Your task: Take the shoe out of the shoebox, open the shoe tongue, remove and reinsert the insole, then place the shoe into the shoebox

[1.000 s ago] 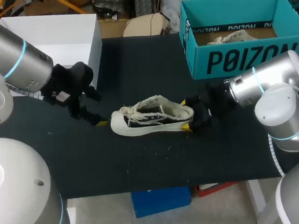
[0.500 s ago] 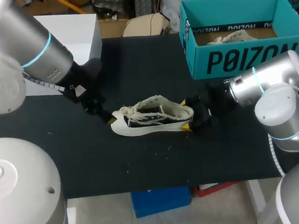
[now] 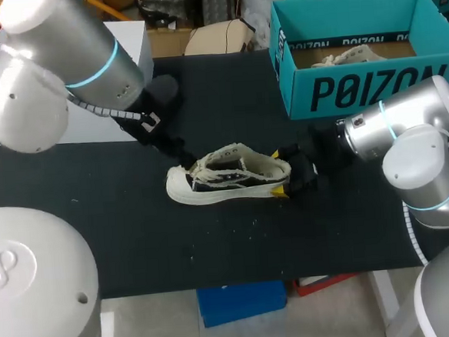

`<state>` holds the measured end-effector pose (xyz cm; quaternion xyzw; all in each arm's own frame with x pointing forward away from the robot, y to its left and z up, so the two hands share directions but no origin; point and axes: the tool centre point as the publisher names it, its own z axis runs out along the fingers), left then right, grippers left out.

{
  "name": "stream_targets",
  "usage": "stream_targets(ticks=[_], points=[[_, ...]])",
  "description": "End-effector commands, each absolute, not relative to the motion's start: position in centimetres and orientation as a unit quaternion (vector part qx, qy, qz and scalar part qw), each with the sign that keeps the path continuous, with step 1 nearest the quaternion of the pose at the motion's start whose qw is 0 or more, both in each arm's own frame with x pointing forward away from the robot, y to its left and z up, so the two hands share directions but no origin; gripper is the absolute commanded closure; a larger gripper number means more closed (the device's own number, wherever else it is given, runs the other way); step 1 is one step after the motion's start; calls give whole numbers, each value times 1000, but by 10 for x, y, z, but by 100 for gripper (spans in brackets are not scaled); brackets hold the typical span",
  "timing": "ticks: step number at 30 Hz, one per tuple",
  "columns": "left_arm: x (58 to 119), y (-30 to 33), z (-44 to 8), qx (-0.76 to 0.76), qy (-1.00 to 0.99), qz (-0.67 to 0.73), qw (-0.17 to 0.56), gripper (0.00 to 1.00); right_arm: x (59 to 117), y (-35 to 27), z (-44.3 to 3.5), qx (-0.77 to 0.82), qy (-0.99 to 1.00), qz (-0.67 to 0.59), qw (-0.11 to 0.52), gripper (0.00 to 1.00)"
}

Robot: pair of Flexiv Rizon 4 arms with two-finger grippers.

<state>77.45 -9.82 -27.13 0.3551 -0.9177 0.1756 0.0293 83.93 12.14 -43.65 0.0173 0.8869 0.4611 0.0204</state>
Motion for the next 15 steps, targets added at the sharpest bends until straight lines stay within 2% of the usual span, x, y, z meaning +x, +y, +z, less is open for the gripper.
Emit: stream_targets(ticks=[1,15], points=[[791,-128,-275,462,-882,10,90,0,841,122,-440,18,887,460,21,100],[791,-128,-275,462,-882,10,90,0,841,122,-440,18,887,460,21,100]])
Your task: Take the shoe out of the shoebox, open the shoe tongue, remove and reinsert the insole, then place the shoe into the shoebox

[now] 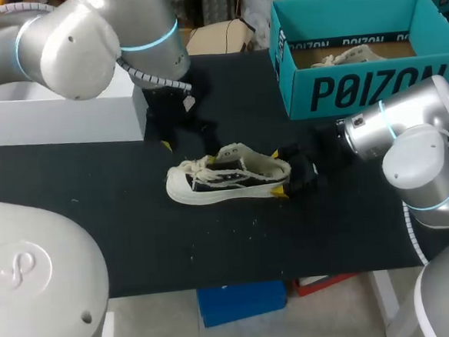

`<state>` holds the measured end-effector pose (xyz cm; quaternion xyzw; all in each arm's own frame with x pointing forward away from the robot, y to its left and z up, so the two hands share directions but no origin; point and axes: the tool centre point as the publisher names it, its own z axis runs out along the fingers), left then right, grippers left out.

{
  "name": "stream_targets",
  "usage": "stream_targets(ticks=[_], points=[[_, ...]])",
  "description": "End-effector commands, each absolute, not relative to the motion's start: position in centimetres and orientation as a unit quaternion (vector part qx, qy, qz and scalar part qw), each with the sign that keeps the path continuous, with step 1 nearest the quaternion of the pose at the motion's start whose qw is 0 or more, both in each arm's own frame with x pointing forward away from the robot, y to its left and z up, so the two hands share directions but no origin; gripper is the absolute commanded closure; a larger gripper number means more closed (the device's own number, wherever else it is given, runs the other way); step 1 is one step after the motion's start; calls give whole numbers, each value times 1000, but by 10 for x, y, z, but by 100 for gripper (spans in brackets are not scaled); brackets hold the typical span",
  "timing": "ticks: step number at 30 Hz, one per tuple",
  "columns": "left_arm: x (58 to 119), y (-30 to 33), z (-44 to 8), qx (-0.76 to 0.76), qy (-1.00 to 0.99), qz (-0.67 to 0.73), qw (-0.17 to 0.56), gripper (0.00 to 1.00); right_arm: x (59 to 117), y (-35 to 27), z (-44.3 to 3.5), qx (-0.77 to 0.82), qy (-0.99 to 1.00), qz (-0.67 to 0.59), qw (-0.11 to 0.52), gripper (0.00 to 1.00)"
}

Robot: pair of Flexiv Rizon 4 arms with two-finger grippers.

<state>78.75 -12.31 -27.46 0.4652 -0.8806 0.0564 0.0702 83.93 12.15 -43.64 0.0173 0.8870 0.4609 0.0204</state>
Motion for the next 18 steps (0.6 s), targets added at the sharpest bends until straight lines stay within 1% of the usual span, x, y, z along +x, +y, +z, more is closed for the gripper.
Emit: stream_targets(ticks=[1,6,18], points=[[791,-130,-273,464,-882,9,82,0,841,122,-440,18,887,460,21,100],[795,-145,-271,498,-866,-36,33,0,841,122,-440,18,887,460,21,100],[794,-165,-280,543,-839,-35,-11,0,841,122,-440,18,887,460,21,100]])
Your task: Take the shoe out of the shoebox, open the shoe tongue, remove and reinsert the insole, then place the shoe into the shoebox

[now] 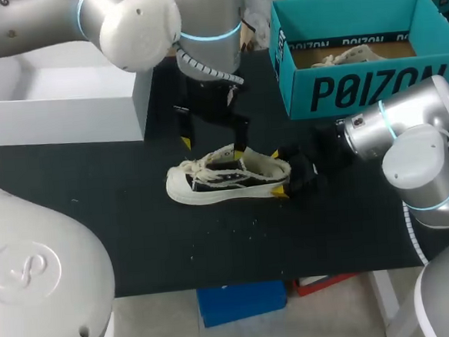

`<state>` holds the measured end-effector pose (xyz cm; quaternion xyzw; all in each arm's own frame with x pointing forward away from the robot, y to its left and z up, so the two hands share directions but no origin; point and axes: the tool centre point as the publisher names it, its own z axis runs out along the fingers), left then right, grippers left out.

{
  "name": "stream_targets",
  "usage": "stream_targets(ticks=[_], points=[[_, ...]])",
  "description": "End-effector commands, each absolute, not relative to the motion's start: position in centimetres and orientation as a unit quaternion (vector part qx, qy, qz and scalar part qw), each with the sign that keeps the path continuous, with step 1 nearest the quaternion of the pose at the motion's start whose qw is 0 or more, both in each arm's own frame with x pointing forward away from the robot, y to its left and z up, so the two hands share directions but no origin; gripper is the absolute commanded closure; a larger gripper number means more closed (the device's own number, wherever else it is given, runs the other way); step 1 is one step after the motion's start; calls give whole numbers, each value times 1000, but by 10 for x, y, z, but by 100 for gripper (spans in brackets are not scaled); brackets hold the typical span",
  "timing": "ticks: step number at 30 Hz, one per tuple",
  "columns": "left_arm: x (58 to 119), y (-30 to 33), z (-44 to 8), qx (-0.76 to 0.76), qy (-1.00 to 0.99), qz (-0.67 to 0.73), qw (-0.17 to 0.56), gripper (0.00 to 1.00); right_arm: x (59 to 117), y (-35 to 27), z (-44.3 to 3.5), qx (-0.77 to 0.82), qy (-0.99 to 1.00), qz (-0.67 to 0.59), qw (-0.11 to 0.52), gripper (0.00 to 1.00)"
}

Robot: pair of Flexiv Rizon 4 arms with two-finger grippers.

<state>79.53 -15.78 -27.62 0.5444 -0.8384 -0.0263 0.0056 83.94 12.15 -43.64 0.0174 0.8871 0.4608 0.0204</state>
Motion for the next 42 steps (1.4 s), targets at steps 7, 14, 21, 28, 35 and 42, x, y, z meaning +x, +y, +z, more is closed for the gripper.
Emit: stream_targets(ticks=[7,14,21,28,35,42], points=[[794,-166,-280,538,-843,-34,-7,0,841,122,-440,18,887,460,21,100],[795,-168,-281,546,-836,-43,-29,0,841,122,-440,18,887,460,21,100],[797,-176,-281,591,-795,-100,-96,0,841,122,-440,18,887,460,21,100],[801,-183,-294,600,-782,-102,-132,0,841,122,-440,18,887,460,21,100],[805,-186,-309,603,-780,-62,-152,0,841,122,-440,18,887,460,21,100],[814,-188,-315,605,-779,-35,-162,0,841,122,-440,18,887,460,21,100]])
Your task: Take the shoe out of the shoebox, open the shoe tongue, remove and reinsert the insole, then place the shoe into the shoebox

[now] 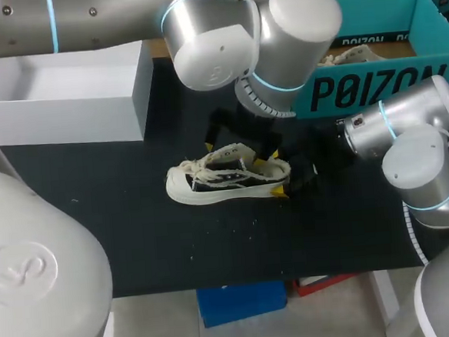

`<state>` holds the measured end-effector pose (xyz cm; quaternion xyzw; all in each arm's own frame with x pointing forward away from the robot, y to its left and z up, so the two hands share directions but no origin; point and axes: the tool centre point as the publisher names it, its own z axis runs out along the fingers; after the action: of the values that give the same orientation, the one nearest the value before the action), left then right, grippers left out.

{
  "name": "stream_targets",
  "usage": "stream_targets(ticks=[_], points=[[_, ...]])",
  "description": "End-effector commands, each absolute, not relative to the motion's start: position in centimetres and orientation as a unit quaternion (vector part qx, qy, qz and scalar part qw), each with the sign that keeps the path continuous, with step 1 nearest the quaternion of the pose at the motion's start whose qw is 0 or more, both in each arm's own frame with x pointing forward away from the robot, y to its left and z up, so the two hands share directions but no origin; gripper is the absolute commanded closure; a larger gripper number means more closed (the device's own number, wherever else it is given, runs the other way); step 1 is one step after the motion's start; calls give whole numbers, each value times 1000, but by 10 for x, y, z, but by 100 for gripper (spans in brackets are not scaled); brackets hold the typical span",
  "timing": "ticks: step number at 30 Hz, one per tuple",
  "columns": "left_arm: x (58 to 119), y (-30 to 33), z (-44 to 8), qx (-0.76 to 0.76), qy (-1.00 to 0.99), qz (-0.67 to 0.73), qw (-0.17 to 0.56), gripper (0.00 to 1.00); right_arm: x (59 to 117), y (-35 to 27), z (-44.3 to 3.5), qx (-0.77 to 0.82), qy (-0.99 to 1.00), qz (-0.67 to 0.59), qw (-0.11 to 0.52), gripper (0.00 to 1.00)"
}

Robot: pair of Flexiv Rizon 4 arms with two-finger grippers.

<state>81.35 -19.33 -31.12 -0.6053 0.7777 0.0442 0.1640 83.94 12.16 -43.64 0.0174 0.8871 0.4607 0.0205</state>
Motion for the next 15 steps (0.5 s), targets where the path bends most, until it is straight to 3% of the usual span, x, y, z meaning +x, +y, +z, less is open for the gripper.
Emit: stream_targets(ticks=[1,15], points=[[816,-189,-315,-604,780,33,163,0,841,122,-440,18,887,460,21,100],[831,-212,-341,-613,766,97,167,0,841,122,-440,18,887,460,21,100]])
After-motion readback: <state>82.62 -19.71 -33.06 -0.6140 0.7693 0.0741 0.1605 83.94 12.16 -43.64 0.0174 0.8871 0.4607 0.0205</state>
